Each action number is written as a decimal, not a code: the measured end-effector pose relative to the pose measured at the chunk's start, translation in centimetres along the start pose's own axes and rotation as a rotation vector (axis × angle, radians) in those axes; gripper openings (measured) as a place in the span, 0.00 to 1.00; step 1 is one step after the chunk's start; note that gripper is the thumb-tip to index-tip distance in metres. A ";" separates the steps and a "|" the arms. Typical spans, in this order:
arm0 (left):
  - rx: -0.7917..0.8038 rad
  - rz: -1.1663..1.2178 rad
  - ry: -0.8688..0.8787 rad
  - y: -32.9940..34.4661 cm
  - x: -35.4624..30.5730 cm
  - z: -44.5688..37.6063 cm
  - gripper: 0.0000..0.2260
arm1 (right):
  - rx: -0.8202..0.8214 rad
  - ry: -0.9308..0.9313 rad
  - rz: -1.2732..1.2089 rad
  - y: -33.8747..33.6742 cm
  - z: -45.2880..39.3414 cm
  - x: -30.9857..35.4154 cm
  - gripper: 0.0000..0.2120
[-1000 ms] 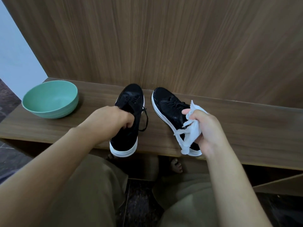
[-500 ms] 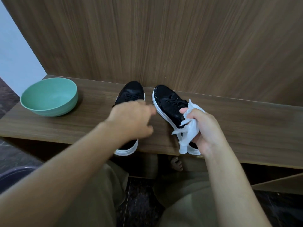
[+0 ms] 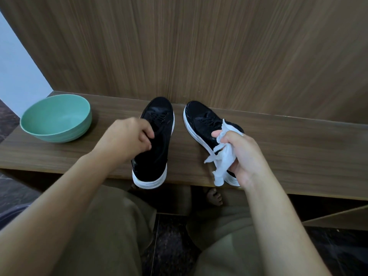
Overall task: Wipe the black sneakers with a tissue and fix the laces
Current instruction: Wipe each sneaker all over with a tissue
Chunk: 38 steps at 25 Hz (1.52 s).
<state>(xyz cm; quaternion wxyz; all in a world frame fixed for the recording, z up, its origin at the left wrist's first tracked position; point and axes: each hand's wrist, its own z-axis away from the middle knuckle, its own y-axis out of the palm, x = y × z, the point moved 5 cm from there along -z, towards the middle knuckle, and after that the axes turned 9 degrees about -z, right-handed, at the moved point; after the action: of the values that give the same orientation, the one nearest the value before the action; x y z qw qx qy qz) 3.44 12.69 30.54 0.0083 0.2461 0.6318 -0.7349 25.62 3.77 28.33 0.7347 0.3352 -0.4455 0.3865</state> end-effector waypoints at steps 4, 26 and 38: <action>0.113 -0.290 0.177 1.1 -1.4 0.8 0.13 | 0.000 -0.005 0.008 0.2 0.0 -0.2 0.12; -0.020 -0.278 0.208 1.7 -2.3 -2.8 0.20 | 0.005 0.010 0.013 0.4 0.1 -0.3 0.11; -0.121 -0.096 0.265 1.4 -0.5 2.4 0.12 | -0.032 0.027 -0.014 0.4 -0.7 -0.9 0.08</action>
<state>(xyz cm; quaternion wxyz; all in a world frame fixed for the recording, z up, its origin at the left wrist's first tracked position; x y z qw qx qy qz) 3.49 10.05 29.59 -0.0954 0.3094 0.6816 -0.6562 25.31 4.33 27.28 0.7484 0.3212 -0.4396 0.3788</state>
